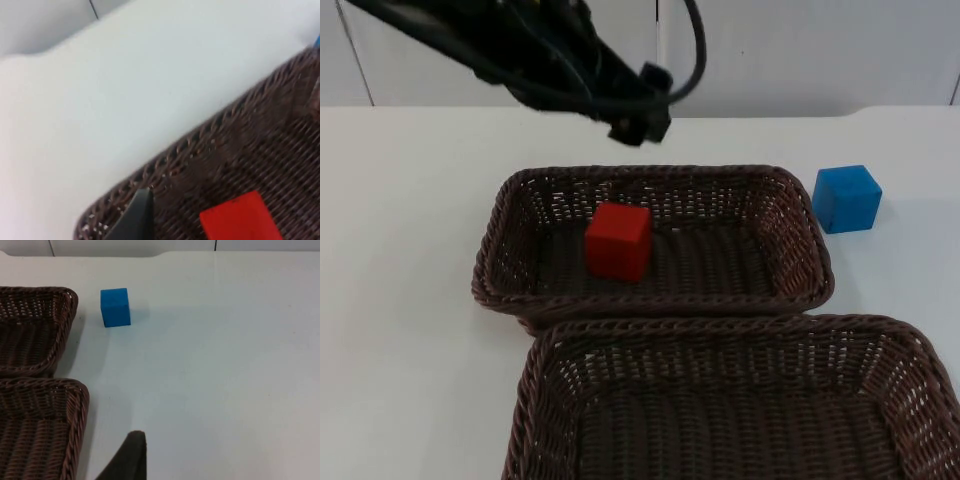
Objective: Pick up one cube with the left hand and place it into the upper basket. Pick up one cube with the right hand and place it into the lower basket.
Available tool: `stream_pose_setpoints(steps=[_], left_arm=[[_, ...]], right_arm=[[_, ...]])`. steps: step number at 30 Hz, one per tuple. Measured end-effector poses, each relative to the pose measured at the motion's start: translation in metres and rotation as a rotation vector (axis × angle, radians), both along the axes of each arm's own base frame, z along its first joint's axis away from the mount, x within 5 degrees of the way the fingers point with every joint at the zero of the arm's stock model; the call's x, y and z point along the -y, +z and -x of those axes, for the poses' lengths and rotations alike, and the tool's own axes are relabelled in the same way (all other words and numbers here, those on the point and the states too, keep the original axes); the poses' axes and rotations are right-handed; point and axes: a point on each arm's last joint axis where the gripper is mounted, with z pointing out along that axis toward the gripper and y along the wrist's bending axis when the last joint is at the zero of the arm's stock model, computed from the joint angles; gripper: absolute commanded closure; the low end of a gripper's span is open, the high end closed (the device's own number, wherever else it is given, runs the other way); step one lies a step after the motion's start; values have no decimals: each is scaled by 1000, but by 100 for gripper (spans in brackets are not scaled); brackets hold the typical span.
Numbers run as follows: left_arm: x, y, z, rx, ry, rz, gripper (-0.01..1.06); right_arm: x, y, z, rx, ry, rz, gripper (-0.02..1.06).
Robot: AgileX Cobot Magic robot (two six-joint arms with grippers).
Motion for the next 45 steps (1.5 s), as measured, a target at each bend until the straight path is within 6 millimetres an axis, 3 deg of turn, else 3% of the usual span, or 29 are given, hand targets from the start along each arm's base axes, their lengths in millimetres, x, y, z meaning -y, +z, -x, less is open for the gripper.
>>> stream_pose_setpoints(steps=[11,18,33,41,45], left_arm=[[-10,54,20,87,5,63,0],[-15,71,30,100,3,71,0],[-39,134,74,178,31,163,0],[-52,153,94,211,41,155,0],[-59,149,106,215,43,154,0]], right_arm=[[0,0,0,0,0,0,-1],[0,0,0,0,0,0,-1],[0,0,0,0,0,0,-1],[0,0,0,0,0,0,-1],[0,0,0,0,0,0,-1]])
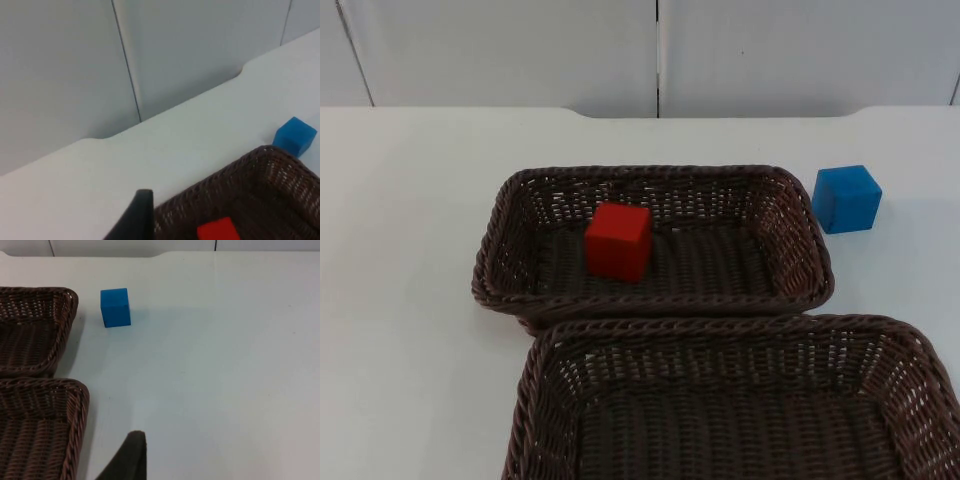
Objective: Pick up one cube with the left hand and place it into the upper basket. Pick up one cube with the right hand and place it into the lower basket.
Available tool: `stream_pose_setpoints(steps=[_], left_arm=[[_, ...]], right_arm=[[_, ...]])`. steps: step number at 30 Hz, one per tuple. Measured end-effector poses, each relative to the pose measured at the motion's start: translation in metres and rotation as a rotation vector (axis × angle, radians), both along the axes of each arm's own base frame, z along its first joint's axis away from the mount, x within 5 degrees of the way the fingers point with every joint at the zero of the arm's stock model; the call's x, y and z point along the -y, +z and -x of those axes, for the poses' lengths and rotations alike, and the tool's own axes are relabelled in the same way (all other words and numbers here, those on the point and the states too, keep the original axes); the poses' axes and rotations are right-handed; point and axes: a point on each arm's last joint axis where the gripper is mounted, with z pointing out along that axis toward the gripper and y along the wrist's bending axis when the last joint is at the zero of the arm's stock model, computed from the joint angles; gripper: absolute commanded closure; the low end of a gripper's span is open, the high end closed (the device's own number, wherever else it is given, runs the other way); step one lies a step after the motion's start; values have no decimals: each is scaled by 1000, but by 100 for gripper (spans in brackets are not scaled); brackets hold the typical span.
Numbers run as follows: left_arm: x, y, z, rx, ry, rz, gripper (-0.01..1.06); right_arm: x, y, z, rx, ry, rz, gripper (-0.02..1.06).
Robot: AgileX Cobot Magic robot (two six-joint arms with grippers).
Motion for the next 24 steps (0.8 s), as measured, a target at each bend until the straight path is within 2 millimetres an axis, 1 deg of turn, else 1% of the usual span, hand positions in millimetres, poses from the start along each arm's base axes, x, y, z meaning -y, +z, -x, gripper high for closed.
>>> stream_pose_setpoints(steps=[2,3,4,5,7,8,9,12,13,16,17,20,21,24], left_arm=[[-6,-9,10,-10,1,-4,0],[-6,-9,10,-10,1,-4,0],[-9,-19,18,-28,1,-13,0],[-12,-25,23,-39,1,-20,0],[-18,-31,35,-54,1,-18,0],[-18,-31,35,-54,1,-18,0],[-21,-35,40,-68,2,-18,0],[-31,-36,58,-73,2,-21,0],[-31,-36,58,-73,2,-21,0],[-41,-36,78,-65,2,-16,0],[-41,-36,78,-65,2,-16,0],[-50,-38,94,-53,1,-10,0],[-50,-38,94,-53,1,-10,0],[-56,-41,105,-48,1,-7,0]], right_arm=[[0,0,0,0,0,0,-1],[0,0,0,0,0,0,-1],[0,0,0,0,0,0,-1],[0,0,0,0,0,0,-1],[0,0,0,0,0,0,-1],[0,0,0,0,0,0,-1],[0,0,0,0,0,0,-1],[0,0,0,0,0,0,-1],[0,0,0,0,0,0,-1],[0,0,0,0,-2,-3,-1],[0,0,0,0,-2,-3,-1],[0,0,0,0,-2,-3,-1],[0,0,0,0,-2,-3,-1],[0,0,0,0,-2,-3,-1]])
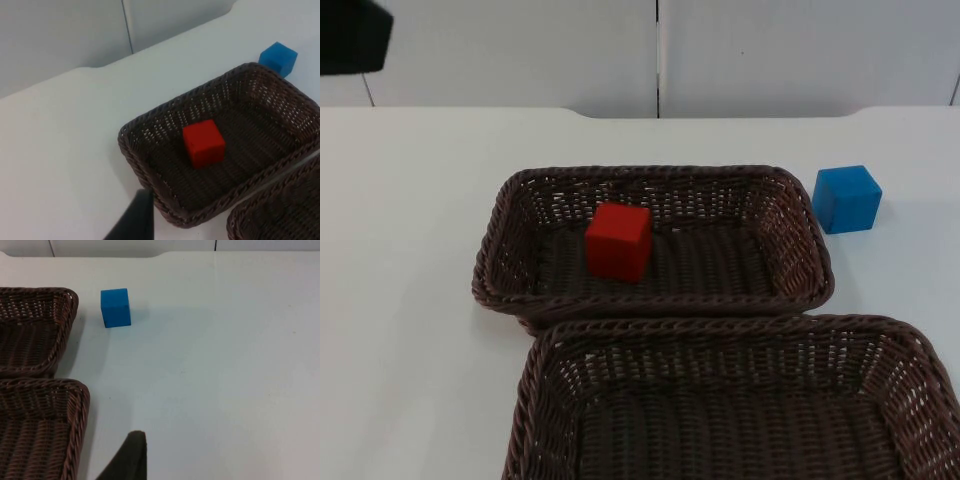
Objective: Pick up one cube with the left hand and place it into the upper basket. Pick up one cube with the right hand and place it into the lower basket.
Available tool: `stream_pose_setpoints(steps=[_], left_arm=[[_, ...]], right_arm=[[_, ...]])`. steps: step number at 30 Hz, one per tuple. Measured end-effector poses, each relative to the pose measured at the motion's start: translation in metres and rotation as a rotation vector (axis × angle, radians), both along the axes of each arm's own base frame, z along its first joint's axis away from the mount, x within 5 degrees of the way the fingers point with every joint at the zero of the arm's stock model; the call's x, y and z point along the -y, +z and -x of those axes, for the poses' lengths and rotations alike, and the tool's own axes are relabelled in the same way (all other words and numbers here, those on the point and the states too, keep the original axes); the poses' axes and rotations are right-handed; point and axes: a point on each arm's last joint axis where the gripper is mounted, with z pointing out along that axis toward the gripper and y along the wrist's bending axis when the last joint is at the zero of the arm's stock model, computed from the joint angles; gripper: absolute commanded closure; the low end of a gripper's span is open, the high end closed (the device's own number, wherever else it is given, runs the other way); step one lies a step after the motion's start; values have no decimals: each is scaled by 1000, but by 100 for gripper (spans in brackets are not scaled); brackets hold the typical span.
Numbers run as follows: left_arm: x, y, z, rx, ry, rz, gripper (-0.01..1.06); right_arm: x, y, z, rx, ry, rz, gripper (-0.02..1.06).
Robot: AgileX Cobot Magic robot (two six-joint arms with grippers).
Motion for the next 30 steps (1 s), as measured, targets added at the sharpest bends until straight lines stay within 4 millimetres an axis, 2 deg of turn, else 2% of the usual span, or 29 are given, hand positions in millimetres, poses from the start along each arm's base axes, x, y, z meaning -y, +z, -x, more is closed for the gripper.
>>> stream_pose_setpoints(steps=[12,30], left_arm=[[-12,4,20,77,-2,0,0],[-13,3,20,55,20,29,0]], right_arm=[[0,0,0,0,1,2,-1],[0,0,0,0,1,2,-1]])
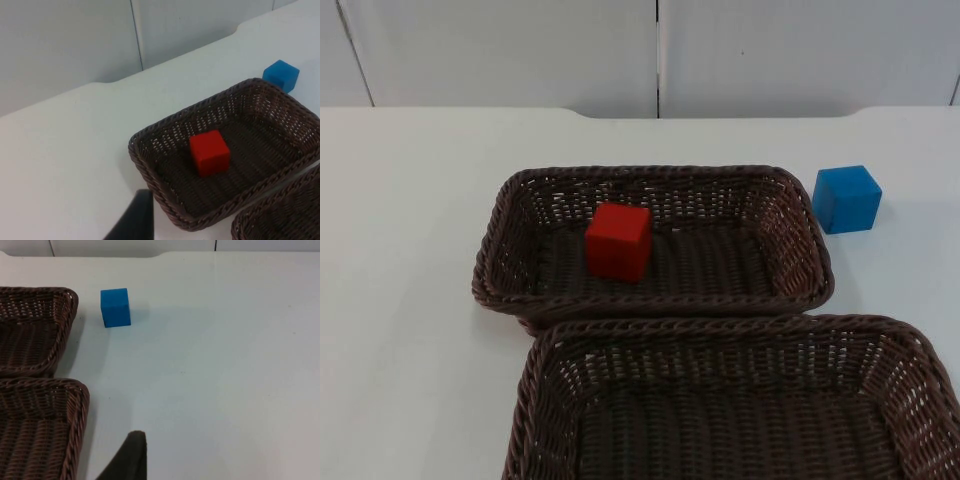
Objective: Pick up one cube with the left hand and place it into the upper basket. Pick up one cube with the right hand and place it into the lower basket.
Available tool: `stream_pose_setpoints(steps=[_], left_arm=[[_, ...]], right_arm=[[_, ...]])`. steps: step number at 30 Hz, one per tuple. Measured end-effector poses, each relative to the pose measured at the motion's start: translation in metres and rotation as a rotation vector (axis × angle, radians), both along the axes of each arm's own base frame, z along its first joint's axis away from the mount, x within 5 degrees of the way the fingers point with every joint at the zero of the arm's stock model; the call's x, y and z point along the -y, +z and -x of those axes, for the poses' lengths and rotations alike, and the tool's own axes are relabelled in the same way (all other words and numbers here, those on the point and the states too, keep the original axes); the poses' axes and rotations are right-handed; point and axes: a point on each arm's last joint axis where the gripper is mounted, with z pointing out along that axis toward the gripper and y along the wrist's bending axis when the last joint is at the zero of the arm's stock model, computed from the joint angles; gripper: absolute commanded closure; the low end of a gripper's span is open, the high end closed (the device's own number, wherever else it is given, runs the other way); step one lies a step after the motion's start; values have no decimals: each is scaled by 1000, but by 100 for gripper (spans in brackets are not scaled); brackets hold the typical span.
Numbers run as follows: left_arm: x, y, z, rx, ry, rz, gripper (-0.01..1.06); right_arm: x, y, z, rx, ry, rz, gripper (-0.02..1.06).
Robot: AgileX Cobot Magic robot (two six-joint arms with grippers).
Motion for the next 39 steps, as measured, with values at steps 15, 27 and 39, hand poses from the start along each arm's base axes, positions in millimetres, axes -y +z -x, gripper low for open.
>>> stream_pose_setpoints(steps=[15,27,39], left_arm=[[0,0,0,-11,12,21,0],[0,0,0,-16,11,31,0],[0,-1,3,-37,11,26,0]], right_arm=[[-1,0,0,-1,8,-12,-1],[-8,27,-58,-135,22,7,-1],[-27,42,-190,-451,48,-7,-1]])
